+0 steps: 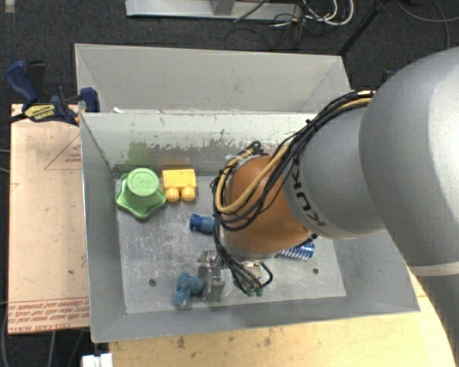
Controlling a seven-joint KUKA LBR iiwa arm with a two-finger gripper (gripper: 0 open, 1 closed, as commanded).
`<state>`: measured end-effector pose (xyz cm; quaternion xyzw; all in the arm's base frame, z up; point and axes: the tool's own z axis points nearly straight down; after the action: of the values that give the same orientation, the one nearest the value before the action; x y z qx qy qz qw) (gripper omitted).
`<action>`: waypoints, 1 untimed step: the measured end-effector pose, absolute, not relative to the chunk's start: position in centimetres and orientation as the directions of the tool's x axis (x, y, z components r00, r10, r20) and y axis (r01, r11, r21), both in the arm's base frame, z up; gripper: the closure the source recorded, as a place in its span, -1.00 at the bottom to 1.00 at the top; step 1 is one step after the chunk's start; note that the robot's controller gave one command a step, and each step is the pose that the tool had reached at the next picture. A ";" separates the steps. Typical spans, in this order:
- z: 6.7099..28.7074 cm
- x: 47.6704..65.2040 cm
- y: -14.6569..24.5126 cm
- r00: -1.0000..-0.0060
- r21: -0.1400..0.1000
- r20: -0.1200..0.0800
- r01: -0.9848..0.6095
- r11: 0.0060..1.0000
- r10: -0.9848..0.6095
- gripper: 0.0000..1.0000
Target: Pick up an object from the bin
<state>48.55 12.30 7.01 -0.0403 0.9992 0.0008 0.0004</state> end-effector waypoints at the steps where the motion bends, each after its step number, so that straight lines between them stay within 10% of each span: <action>1: 7.1 52.4 19.8 -0.994 0.005 -0.006 -0.110 0.994 -0.110 1.00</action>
Offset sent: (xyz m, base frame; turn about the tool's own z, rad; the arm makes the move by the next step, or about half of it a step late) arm 0.0372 0.0699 -0.0001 -0.0225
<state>52.43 19.83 7.06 -0.0551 0.9985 0.0027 0.0029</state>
